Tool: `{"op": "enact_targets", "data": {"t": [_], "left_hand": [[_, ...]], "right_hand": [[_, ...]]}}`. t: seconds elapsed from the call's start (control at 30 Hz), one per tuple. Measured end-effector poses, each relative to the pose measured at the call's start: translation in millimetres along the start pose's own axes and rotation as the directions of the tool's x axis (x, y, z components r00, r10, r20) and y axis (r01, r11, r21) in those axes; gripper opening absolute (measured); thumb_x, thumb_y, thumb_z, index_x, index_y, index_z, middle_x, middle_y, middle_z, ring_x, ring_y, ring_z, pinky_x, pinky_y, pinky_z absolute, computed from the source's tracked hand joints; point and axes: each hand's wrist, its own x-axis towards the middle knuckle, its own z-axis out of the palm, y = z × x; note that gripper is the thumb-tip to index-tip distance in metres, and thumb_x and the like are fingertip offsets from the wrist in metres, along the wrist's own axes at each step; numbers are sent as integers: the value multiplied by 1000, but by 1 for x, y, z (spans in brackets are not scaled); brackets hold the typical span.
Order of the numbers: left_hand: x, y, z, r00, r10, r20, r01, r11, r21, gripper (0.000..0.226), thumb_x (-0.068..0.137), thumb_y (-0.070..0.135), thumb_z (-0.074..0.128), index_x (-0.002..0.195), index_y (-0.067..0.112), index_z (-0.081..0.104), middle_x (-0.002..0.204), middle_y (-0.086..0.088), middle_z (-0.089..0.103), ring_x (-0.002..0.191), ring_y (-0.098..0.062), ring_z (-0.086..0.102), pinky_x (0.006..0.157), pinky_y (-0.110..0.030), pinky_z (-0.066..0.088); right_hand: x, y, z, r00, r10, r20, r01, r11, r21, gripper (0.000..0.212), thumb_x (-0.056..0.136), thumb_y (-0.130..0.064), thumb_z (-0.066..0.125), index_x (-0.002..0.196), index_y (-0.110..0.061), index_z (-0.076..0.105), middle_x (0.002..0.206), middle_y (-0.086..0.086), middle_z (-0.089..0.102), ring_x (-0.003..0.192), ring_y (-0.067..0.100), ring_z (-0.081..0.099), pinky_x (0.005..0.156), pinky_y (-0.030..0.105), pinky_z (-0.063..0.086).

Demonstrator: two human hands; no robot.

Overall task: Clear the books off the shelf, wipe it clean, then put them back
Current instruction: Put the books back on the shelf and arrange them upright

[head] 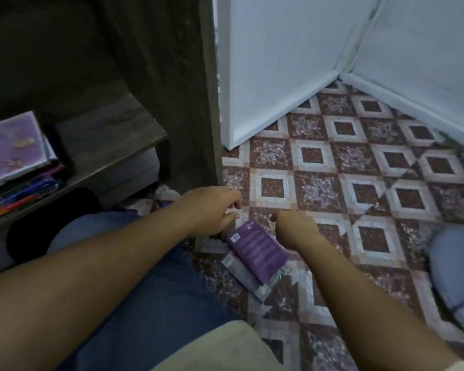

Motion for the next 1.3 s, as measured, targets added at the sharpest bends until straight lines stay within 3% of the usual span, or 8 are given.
{"op": "enact_targets", "data": {"t": [0.2,0.47,0.67,0.77,1.0,1.13,1.23,1.3], "left_hand": [[49,5,40,987,21,158,-17,1000,-26,10,97,34,53,99,33,43,99,10,48,84,-11,48,70,-29,43],[86,-15,90,926,-27,377,11,999,43,17,97,30,52,114,26,49,101,7,47,90,-13,47,75,-29,43],[78,-36,109,933,-80,352,97,995,-30,24,95,32,56,118,31,49,110,13,45,94,-6,44,76,-23,37],[79,-37,113,940,-97,326,122,991,-58,28,94,32,57,121,31,48,115,12,47,92,-6,44,76,-23,39],[81,-34,113,937,-127,325,149,988,-43,27,95,35,55,120,31,47,115,11,47,88,-8,46,70,-27,42],[79,-29,108,941,-137,310,158,986,-46,27,95,35,55,121,32,46,117,12,48,99,-10,50,81,-33,50],[76,-27,102,942,-147,303,169,985,-47,28,95,36,55,120,32,45,120,11,47,104,-10,50,85,-35,50],[74,-24,97,942,-151,300,172,984,-45,30,95,36,54,123,30,45,123,9,46,106,-11,49,86,-34,49]], "right_hand": [[36,26,73,993,55,101,-63,995,78,35,91,-19,52,126,-20,57,118,8,62,103,27,62,82,40,53],[79,20,177,980,26,196,-59,984,168,51,87,-26,63,133,-12,46,134,12,45,118,31,48,91,44,48],[92,6,227,984,11,179,-51,974,222,104,83,-43,71,153,-12,1,160,16,-2,147,35,2,116,45,20],[98,3,237,984,46,172,-73,985,154,112,84,-47,68,152,-15,-16,159,18,-13,146,39,-7,118,49,13],[108,-10,232,983,99,158,-107,993,42,103,93,-32,61,149,-17,-23,155,31,-7,142,52,2,111,58,20],[109,-14,221,973,140,186,-149,988,38,99,94,-26,60,150,-14,-19,155,33,-1,139,55,9,111,60,23],[105,-4,202,975,190,111,-207,964,166,80,90,-26,60,151,-16,11,149,22,30,134,43,33,106,52,34],[101,8,177,967,253,1,-245,934,260,52,86,-25,60,134,-20,42,121,8,58,109,28,57,91,42,49]]}}
